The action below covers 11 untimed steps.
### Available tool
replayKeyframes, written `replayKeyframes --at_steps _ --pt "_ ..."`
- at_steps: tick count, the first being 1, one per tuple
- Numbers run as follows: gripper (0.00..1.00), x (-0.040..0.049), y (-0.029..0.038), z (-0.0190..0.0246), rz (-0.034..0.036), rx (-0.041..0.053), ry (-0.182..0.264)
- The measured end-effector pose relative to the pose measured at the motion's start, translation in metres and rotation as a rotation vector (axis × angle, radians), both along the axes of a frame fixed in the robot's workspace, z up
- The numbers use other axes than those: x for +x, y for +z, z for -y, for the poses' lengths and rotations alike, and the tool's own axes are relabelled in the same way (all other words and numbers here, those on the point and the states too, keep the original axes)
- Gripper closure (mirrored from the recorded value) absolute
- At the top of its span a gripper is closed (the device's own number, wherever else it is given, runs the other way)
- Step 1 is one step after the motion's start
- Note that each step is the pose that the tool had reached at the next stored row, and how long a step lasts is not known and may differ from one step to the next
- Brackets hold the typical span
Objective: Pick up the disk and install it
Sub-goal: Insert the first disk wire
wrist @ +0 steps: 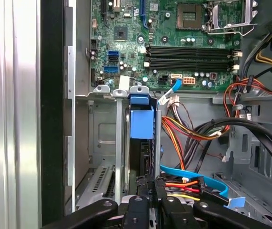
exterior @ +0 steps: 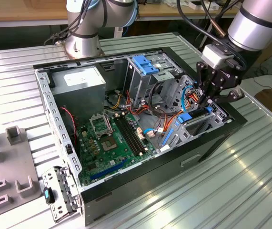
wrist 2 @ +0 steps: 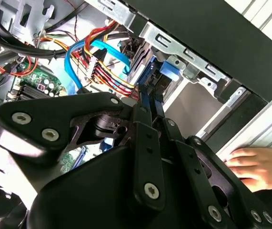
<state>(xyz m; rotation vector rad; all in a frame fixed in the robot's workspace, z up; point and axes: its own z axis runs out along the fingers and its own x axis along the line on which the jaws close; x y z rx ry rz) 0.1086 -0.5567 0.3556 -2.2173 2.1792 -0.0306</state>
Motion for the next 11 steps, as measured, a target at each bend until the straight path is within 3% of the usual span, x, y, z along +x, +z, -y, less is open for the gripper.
replayKeyframes --at_steps 5,11 --pt "0.84 -0.0001 -0.0032 0.0 0.0057 -0.0002 -0.001" --pt "0.84 -0.0006 -0.0048 0.0005 0.0062 0.0 -0.009"
